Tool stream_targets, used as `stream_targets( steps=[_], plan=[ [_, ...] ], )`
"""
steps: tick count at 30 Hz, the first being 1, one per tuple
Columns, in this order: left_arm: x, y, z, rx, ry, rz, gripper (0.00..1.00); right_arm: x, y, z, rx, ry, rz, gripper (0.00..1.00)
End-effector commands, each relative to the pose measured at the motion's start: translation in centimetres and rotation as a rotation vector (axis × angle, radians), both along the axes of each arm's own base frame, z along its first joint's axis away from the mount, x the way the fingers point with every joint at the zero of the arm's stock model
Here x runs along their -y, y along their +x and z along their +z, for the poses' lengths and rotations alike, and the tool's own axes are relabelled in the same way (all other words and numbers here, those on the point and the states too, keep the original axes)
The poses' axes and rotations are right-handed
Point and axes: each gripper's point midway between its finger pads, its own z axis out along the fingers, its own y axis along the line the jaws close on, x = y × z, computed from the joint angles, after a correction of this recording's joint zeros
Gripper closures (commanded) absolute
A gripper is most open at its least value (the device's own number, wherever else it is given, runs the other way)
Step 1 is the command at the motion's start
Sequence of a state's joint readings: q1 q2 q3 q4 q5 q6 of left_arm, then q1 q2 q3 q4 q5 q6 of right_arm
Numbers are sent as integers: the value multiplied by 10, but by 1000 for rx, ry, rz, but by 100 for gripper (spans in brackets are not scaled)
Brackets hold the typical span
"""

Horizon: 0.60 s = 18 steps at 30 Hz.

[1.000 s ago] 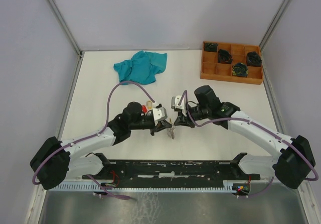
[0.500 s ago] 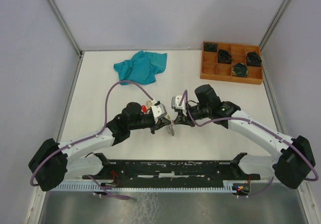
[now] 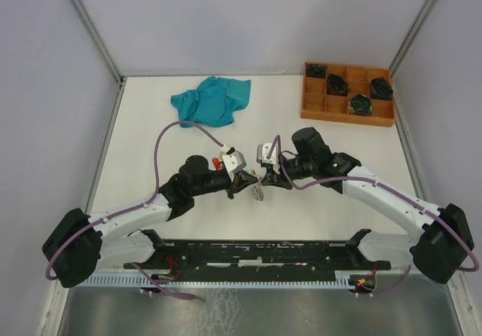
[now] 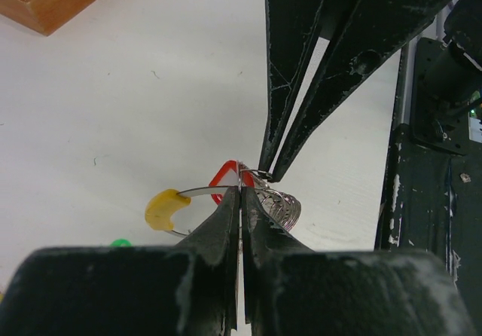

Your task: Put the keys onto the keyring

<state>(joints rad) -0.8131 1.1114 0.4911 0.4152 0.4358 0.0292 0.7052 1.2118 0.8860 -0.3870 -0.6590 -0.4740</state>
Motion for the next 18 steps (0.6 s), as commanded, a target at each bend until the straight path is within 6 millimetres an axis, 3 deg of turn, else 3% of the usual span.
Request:
stream_targets(
  steps=[1,6,13,18],
  plan=[
    [6,0,38,50,-136,-2,97,6,24,8,95,-2,-122,86],
    [0,4,31,44,-131,43,97,14,33,11,141,19,-208,67],
    [-3,6,31,40,-150,74,97,9,31,25,168,99,-205,53],
    [-6,8,30,32,-153,101,97,-1,22,36,161,157,-135,51]
  ],
)
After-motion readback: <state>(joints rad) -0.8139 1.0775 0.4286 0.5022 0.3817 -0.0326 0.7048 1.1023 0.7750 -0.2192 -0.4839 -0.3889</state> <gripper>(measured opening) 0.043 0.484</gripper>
